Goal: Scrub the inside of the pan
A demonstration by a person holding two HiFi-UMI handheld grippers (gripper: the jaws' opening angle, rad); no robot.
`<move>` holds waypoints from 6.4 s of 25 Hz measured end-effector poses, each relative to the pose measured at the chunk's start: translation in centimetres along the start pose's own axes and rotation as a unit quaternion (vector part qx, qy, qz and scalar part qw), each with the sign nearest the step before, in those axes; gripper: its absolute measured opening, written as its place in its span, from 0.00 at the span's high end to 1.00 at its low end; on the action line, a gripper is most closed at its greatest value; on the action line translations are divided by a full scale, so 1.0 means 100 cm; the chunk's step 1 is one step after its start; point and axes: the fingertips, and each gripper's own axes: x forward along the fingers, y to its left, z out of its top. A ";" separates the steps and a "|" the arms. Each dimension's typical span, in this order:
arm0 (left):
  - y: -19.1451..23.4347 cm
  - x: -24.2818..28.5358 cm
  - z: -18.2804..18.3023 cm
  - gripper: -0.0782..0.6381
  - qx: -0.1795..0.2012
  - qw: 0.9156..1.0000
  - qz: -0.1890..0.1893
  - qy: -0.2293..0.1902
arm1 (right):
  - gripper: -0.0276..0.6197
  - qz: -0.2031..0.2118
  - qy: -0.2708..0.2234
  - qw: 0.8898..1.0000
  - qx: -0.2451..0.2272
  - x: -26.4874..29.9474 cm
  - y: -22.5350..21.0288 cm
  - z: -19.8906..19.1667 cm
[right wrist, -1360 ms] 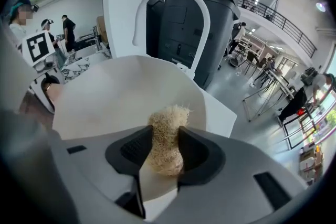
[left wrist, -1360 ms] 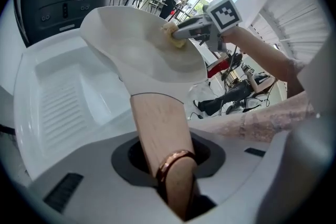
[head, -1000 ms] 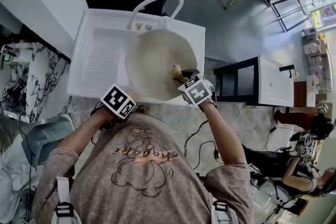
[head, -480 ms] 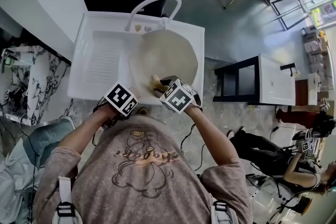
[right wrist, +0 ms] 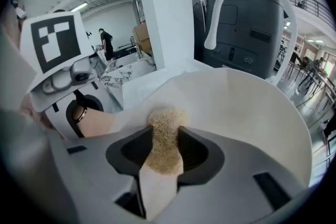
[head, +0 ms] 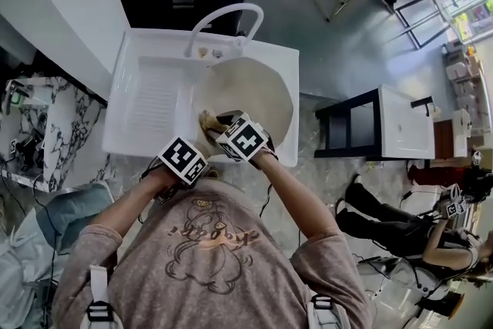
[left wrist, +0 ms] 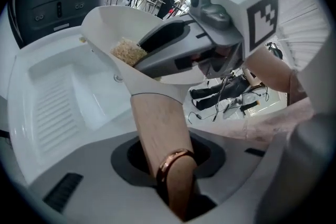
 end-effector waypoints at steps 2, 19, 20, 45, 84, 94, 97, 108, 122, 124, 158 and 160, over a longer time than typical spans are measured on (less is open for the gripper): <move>0.000 -0.001 0.001 0.70 0.009 1.000 0.008 0.000 | 0.70 -0.012 -0.015 1.000 0.002 0.001 -0.008 0.010; -0.027 0.003 -0.008 0.71 0.020 1.000 -0.017 0.014 | 0.70 -0.141 -0.048 0.989 0.011 -0.014 -0.104 0.033; -0.028 0.004 -0.009 0.71 0.021 1.000 -0.016 0.015 | 0.70 -0.146 -0.047 0.988 0.011 -0.014 -0.109 0.029; -0.016 -0.003 -0.013 0.70 -0.013 1.000 -0.017 -0.004 | 0.70 -0.139 0.131 0.980 -0.061 -0.033 -0.127 -0.082; -0.020 0.003 -0.028 0.70 -0.028 1.000 -0.010 0.007 | 0.70 0.011 0.022 1.000 -0.016 0.029 -0.017 -0.021; -0.019 0.004 -0.030 0.70 -0.032 0.999 -0.011 0.011 | 0.70 -0.097 0.004 0.995 -0.019 0.035 -0.077 -0.013; -0.019 0.004 -0.030 0.70 -0.029 0.999 -0.011 0.014 | 0.70 -0.116 0.011 0.993 -0.008 0.031 -0.095 -0.021; -0.005 -0.002 -0.028 0.70 -0.041 0.999 -0.004 0.002 | 0.70 -0.160 0.098 0.982 -0.012 0.006 -0.137 -0.076; 0.008 -0.006 -0.023 0.70 -0.054 0.998 0.005 -0.010 | 0.70 -0.064 0.183 0.979 -0.070 -0.001 -0.090 -0.096; 0.009 -0.005 -0.024 0.70 -0.053 0.999 0.005 -0.008 | 0.70 -0.046 0.187 0.979 -0.068 -0.002 -0.082 -0.099; 0.044 -0.015 -0.036 0.70 -0.082 0.996 0.007 -0.018 | 0.70 -0.006 -0.140 0.985 0.101 -0.045 -0.018 -0.013; 0.050 -0.019 -0.042 0.70 -0.096 0.995 0.009 -0.025 | 0.70 -0.035 -0.167 0.979 0.115 -0.060 -0.030 -0.016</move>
